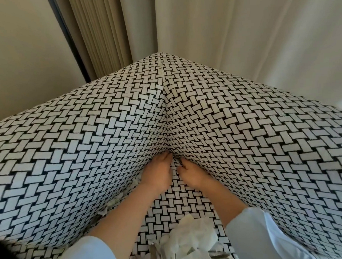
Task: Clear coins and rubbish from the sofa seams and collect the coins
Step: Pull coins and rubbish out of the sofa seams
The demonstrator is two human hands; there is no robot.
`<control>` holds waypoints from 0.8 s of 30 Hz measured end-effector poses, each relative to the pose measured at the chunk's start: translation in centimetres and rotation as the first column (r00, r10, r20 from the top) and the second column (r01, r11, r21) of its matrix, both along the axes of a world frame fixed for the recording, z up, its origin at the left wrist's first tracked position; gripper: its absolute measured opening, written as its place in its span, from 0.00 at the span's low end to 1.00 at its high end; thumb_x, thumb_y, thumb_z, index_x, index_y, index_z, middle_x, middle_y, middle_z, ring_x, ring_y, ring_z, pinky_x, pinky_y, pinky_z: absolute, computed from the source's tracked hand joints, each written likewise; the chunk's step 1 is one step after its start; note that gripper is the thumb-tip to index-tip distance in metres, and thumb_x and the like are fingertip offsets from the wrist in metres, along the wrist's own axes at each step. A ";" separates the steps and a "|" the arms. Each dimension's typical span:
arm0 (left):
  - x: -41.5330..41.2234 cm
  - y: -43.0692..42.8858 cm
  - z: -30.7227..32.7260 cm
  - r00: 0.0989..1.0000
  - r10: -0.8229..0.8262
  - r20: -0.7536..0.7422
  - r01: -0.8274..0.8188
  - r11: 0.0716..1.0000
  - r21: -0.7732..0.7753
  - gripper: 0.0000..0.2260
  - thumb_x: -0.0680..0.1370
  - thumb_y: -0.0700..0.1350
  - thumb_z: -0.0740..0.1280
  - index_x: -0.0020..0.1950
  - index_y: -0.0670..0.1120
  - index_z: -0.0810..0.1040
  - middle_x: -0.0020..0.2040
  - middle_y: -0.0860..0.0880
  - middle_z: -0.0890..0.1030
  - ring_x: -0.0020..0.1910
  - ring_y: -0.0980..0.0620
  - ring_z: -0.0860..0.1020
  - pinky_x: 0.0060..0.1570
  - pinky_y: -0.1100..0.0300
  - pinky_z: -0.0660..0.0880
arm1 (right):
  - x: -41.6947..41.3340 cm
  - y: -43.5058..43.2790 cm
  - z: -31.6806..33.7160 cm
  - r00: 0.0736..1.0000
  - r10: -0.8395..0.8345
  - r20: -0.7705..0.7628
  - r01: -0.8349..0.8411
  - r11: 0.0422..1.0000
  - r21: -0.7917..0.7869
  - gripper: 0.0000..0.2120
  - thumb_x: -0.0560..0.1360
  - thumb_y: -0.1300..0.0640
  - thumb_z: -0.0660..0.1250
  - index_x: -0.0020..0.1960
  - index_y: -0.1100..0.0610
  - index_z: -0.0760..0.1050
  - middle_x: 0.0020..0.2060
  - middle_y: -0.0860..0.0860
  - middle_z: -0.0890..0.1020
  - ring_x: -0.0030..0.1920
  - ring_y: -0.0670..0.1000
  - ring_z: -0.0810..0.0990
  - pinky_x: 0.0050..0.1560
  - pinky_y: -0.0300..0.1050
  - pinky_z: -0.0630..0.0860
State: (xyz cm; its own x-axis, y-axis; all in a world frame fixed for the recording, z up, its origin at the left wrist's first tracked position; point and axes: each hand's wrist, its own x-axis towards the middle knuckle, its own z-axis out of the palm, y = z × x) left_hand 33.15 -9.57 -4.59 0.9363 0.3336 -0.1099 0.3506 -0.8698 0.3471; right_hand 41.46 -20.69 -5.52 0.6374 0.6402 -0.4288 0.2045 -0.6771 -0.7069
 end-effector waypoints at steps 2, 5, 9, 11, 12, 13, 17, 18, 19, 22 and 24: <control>0.0 0.1 -0.3 1.000 -0.005 0.015 0.005 1.000 0.014 0.23 0.81 0.42 0.55 0.77 0.47 0.60 0.77 0.49 0.61 0.75 0.50 0.58 0.73 0.52 0.60 | 0.5 0.5 -0.1 0.997 -0.029 -0.076 0.031 0.999 0.032 0.26 0.80 0.57 0.55 0.77 0.53 0.59 0.74 0.53 0.66 0.72 0.53 0.65 0.72 0.46 0.60; -0.1 0.2 -0.6 0.996 0.014 0.084 -0.017 0.999 0.043 0.19 0.80 0.43 0.56 0.71 0.47 0.70 0.70 0.49 0.70 0.68 0.50 0.66 0.65 0.52 0.68 | 0.7 1.1 -0.1 0.985 -0.056 -0.163 0.073 0.993 0.098 0.23 0.78 0.60 0.57 0.72 0.52 0.68 0.67 0.51 0.74 0.61 0.49 0.71 0.61 0.41 0.66; 0.0 0.0 -0.8 0.991 0.039 0.125 -0.048 0.996 0.069 0.12 0.79 0.42 0.56 0.57 0.45 0.77 0.57 0.49 0.76 0.58 0.50 0.71 0.55 0.53 0.72 | 1.2 1.9 0.3 0.982 -0.036 -0.185 0.042 0.999 0.027 0.21 0.79 0.58 0.54 0.71 0.54 0.69 0.68 0.53 0.74 0.63 0.51 0.72 0.63 0.45 0.67; -0.1 0.1 -0.9 0.987 0.047 0.152 -0.056 0.997 0.055 0.12 0.79 0.41 0.56 0.55 0.44 0.78 0.55 0.48 0.77 0.57 0.50 0.72 0.54 0.53 0.73 | 1.4 2.4 0.4 0.978 -0.049 -0.201 0.046 0.999 -0.020 0.21 0.80 0.55 0.53 0.70 0.55 0.70 0.67 0.53 0.74 0.64 0.53 0.72 0.64 0.48 0.69; -0.1 0.1 -0.9 0.985 0.052 0.165 -0.061 0.997 0.048 0.12 0.79 0.41 0.56 0.55 0.44 0.79 0.54 0.48 0.78 0.56 0.50 0.72 0.53 0.53 0.73 | 1.4 2.5 0.4 0.977 -0.071 -0.202 0.066 0.997 -0.030 0.20 0.80 0.54 0.53 0.70 0.55 0.71 0.67 0.53 0.75 0.62 0.52 0.73 0.62 0.47 0.69; -0.1 0.1 -0.9 0.983 0.058 0.174 -0.066 0.997 0.042 0.13 0.79 0.41 0.56 0.55 0.44 0.79 0.54 0.48 0.78 0.56 0.50 0.72 0.53 0.53 0.73 | 1.5 2.6 0.3 0.976 -0.101 -0.193 0.096 0.995 -0.037 0.19 0.80 0.53 0.53 0.68 0.55 0.72 0.65 0.53 0.76 0.60 0.52 0.74 0.57 0.46 0.70; -0.1 -0.1 -1.0 0.981 0.077 0.177 -0.085 0.996 0.039 0.12 0.79 0.41 0.56 0.55 0.44 0.79 0.54 0.49 0.78 0.55 0.50 0.72 0.52 0.53 0.73 | 1.6 2.7 -0.4 0.976 -0.161 -0.146 0.159 0.987 -0.025 0.17 0.79 0.55 0.54 0.62 0.57 0.76 0.58 0.54 0.79 0.54 0.52 0.76 0.52 0.45 0.71; -0.1 -0.1 -1.0 0.981 0.080 0.179 -0.089 0.995 0.040 0.13 0.78 0.41 0.56 0.55 0.44 0.79 0.54 0.49 0.78 0.55 0.50 0.72 0.52 0.53 0.74 | 1.7 2.7 -0.5 0.975 -0.156 -0.160 0.155 0.988 -0.022 0.17 0.80 0.56 0.53 0.62 0.58 0.76 0.57 0.54 0.79 0.54 0.52 0.76 0.52 0.45 0.72; -0.1 -0.2 -1.0 0.979 0.083 0.186 -0.092 0.995 0.039 0.13 0.78 0.41 0.57 0.55 0.44 0.79 0.54 0.49 0.78 0.55 0.50 0.72 0.51 0.53 0.74 | 1.9 2.8 -0.5 0.974 -0.146 -0.171 0.142 0.989 -0.031 0.16 0.80 0.56 0.53 0.61 0.58 0.75 0.57 0.55 0.79 0.53 0.52 0.76 0.50 0.44 0.72; -0.1 -0.3 -1.0 0.973 0.096 0.211 -0.105 0.994 0.032 0.12 0.78 0.40 0.57 0.52 0.43 0.80 0.51 0.48 0.79 0.53 0.50 0.73 0.48 0.53 0.74 | 2.1 3.3 0.1 0.981 -0.114 -0.156 0.101 0.991 -0.089 0.15 0.80 0.57 0.53 0.61 0.56 0.74 0.60 0.55 0.77 0.55 0.52 0.74 0.50 0.43 0.68; -0.2 -0.4 -1.0 0.968 0.106 0.226 -0.116 0.993 0.030 0.12 0.78 0.40 0.57 0.51 0.43 0.81 0.49 0.48 0.79 0.51 0.50 0.74 0.47 0.54 0.74 | 2.4 3.9 0.6 0.980 -0.114 -0.163 0.096 0.989 -0.116 0.19 0.81 0.55 0.51 0.68 0.56 0.71 0.66 0.55 0.74 0.59 0.52 0.72 0.55 0.43 0.66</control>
State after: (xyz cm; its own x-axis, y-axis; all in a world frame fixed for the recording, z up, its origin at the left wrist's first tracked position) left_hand 32.99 -9.95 -5.55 0.8923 0.4367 0.1143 0.3636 -0.8453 0.3914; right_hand 43.87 -16.75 -4.96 0.6115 0.5180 -0.5982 0.0120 -0.7619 -0.6475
